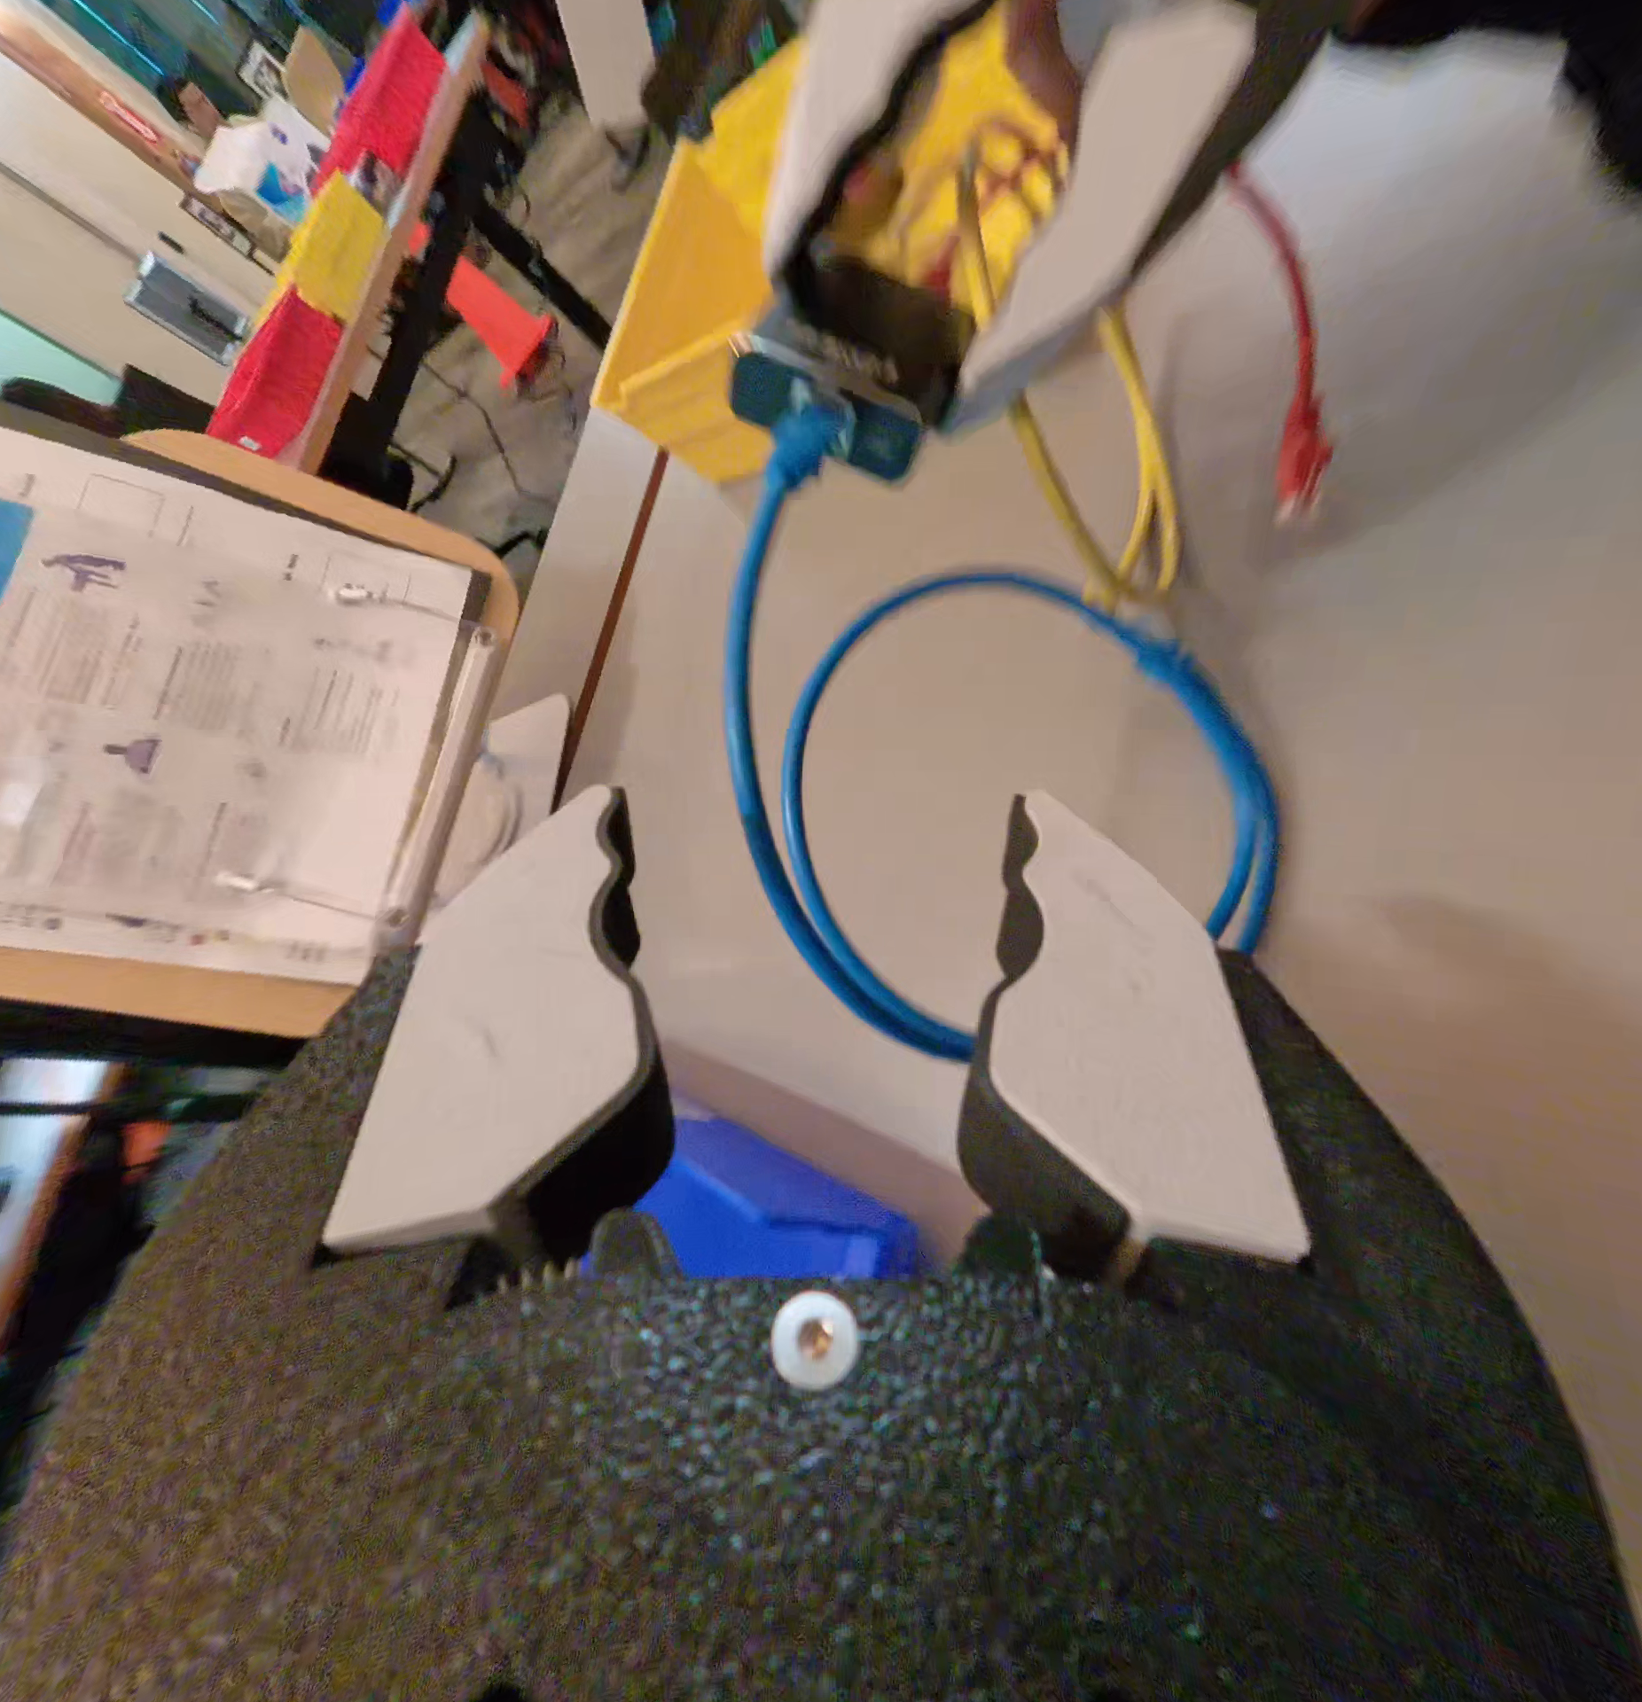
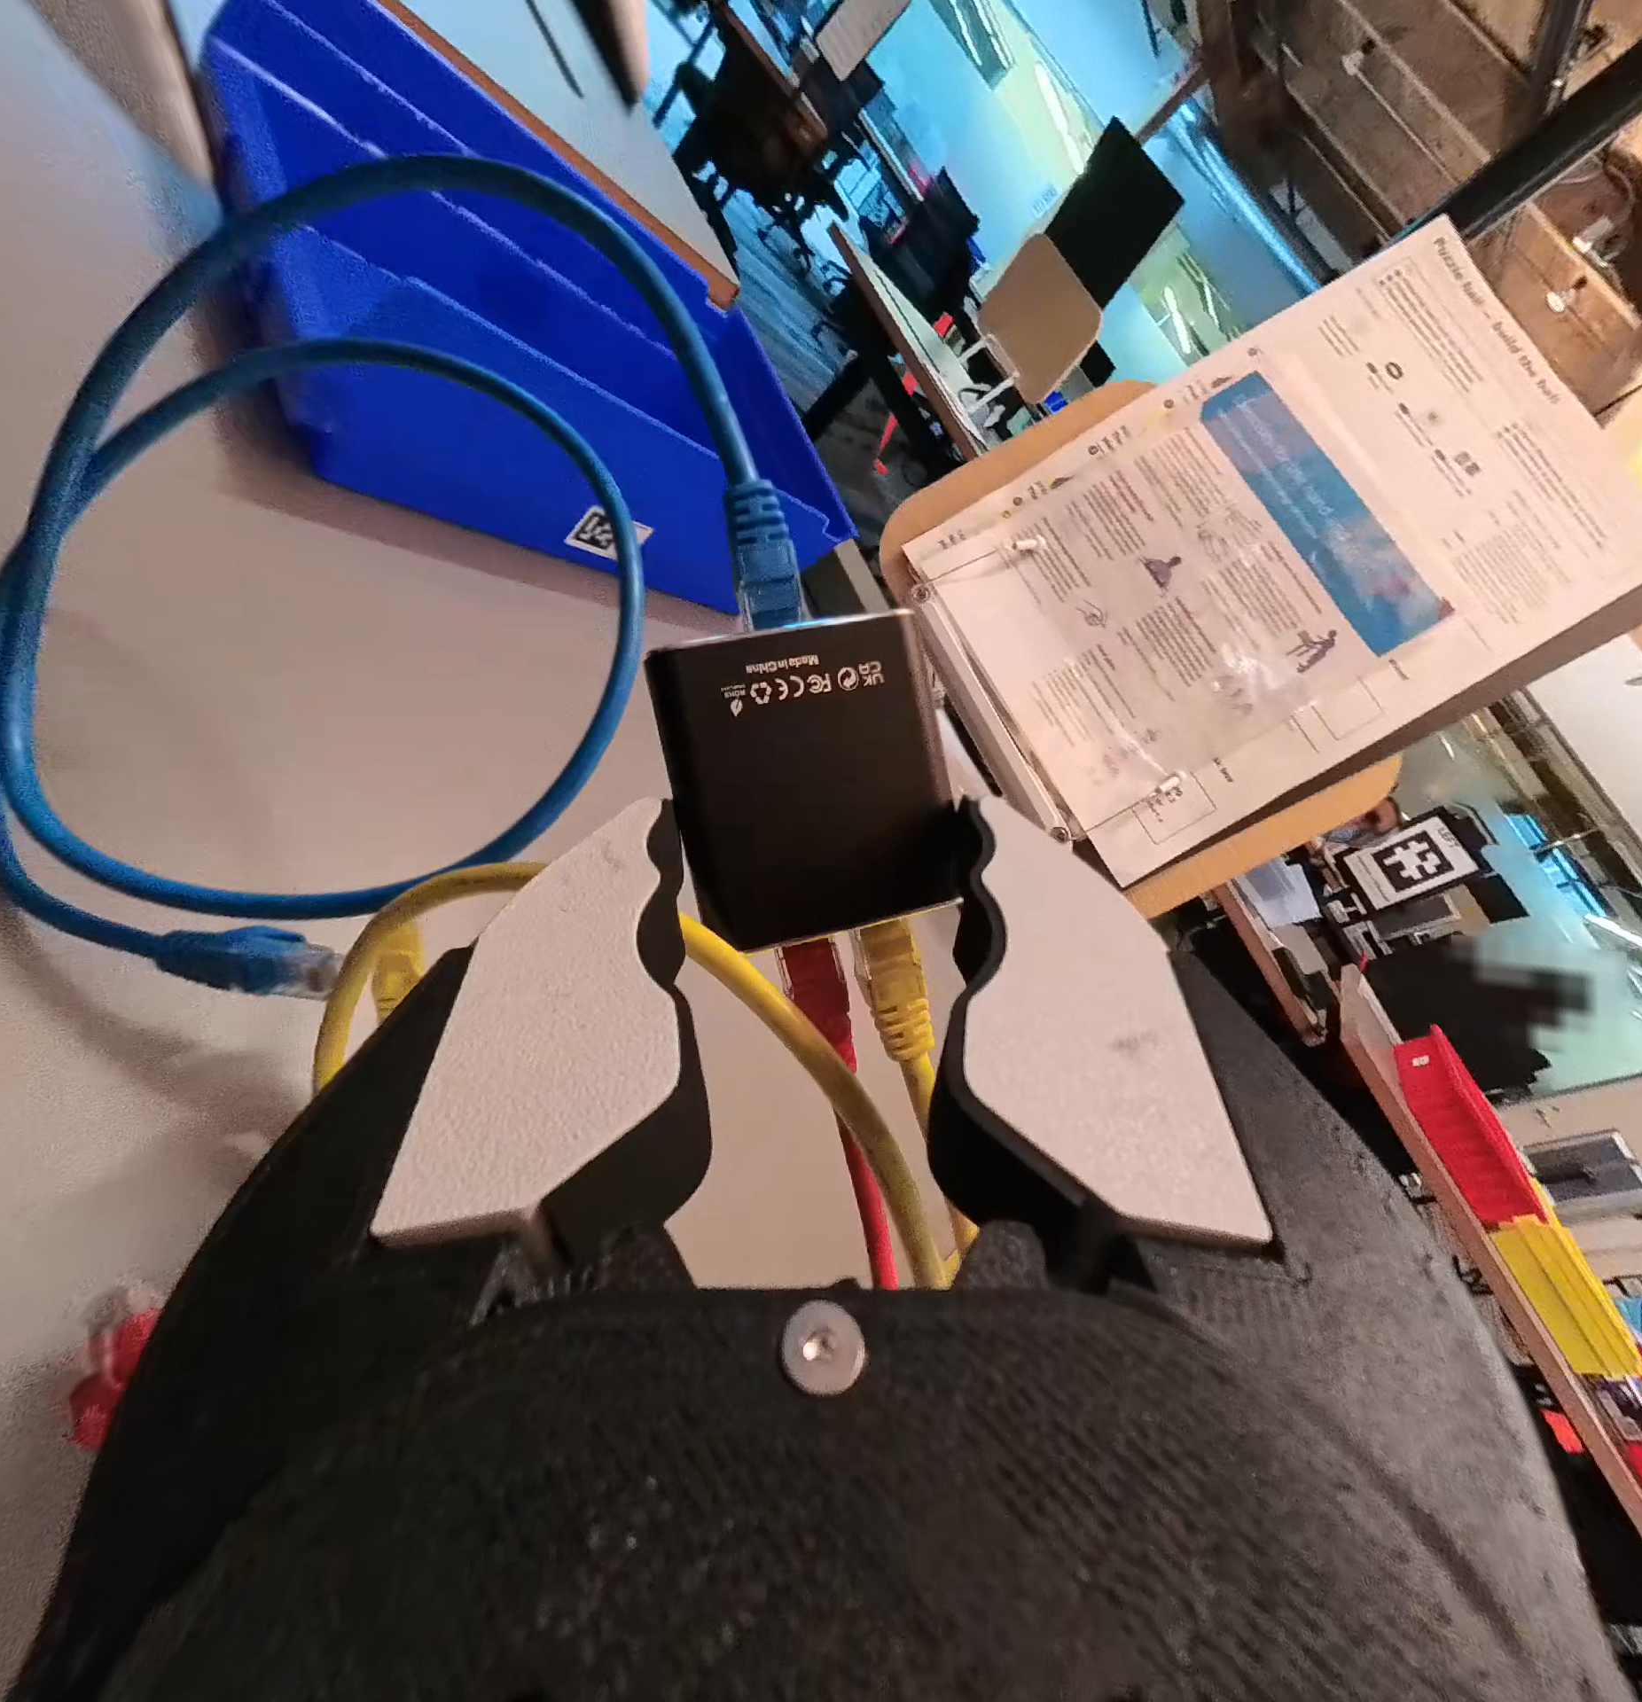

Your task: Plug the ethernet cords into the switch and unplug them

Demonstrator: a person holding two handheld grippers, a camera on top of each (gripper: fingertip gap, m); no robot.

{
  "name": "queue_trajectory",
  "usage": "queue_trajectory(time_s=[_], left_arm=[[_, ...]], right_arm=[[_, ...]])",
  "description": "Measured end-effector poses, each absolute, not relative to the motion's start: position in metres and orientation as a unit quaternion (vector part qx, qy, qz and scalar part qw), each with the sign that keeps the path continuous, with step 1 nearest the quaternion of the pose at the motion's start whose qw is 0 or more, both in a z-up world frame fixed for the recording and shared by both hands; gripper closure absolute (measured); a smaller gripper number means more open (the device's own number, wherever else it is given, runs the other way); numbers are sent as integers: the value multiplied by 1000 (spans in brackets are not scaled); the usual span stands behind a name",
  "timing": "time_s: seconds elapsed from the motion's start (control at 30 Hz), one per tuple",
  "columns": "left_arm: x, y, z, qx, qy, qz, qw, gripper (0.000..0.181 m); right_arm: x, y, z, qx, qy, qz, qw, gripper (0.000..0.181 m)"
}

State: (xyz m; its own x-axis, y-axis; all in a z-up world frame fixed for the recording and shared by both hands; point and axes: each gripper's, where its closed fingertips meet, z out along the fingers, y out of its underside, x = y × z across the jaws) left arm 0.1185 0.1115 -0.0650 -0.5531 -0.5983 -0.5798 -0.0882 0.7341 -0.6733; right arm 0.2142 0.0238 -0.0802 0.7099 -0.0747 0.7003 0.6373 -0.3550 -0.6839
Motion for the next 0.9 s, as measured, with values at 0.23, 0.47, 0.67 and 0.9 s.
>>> queue_trajectory(time_s=[0.23, 0.47, 0.67, 0.9], left_arm=[[138, 61, -60, -151, 813, -341, 448, 109], [152, 50, -87, -173, 816, -412, 366, 137], [154, 48, -99, -156, 804, -438, 370, 126], [155, 47, -117, -173, 820, -427, 341, 119]], right_arm=[[183, 43, -91, -760, -243, -292, 527, 123], [172, 41, -99, -780, -257, -245, 514, 123], [175, 37, -106, -792, -258, -233, 503, 124], [160, 42, -108, -783, -287, -207, 511, 124]])
